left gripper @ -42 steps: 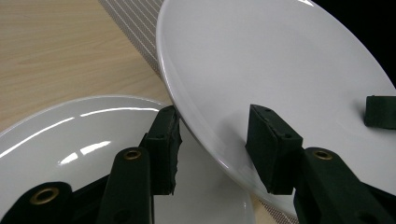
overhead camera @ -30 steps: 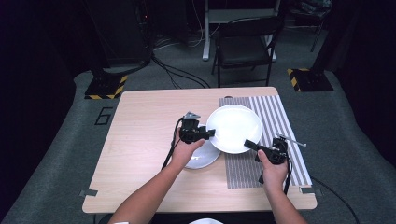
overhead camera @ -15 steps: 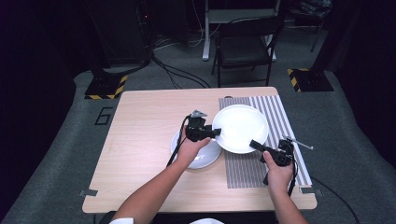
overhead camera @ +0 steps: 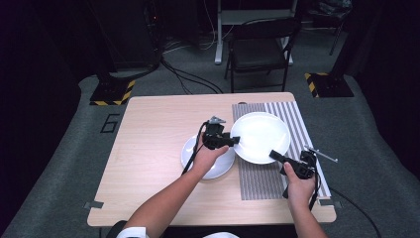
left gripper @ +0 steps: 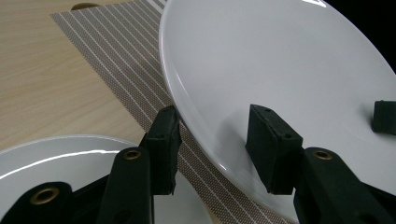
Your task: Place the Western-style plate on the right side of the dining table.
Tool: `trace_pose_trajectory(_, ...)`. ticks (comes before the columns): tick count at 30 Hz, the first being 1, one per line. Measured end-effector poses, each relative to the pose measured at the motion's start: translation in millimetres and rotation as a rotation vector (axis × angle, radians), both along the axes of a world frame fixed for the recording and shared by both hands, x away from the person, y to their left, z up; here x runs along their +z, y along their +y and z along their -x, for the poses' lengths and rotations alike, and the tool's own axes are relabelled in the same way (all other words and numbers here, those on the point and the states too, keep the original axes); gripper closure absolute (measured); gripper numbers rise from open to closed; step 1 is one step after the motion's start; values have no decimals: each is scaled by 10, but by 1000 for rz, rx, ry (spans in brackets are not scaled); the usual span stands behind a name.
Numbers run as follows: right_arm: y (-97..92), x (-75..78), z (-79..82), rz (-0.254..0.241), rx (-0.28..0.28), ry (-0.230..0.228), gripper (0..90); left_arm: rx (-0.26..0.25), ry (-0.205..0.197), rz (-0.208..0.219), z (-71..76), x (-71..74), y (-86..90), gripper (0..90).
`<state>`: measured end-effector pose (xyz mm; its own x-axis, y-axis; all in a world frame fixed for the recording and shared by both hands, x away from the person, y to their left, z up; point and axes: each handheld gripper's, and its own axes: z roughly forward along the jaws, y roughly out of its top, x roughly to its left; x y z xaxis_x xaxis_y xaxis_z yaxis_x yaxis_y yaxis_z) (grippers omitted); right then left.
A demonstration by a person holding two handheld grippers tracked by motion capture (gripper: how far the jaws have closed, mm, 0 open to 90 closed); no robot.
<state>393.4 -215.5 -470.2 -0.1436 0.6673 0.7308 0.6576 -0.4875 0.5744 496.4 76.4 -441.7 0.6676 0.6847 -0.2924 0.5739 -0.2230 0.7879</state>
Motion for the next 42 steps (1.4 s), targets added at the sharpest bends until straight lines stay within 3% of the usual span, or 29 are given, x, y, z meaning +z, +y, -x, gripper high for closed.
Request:
trace_pose_trajectory(20, -217, -26, 229, 2, -80, 2, 712, -87, 7, -6, 2, -32, -312, 547)
trace_pose_trajectory(42, -352, -78, 388, 10, -126, -2, 712, -130, 16, -2, 10, -87, -509, 548)
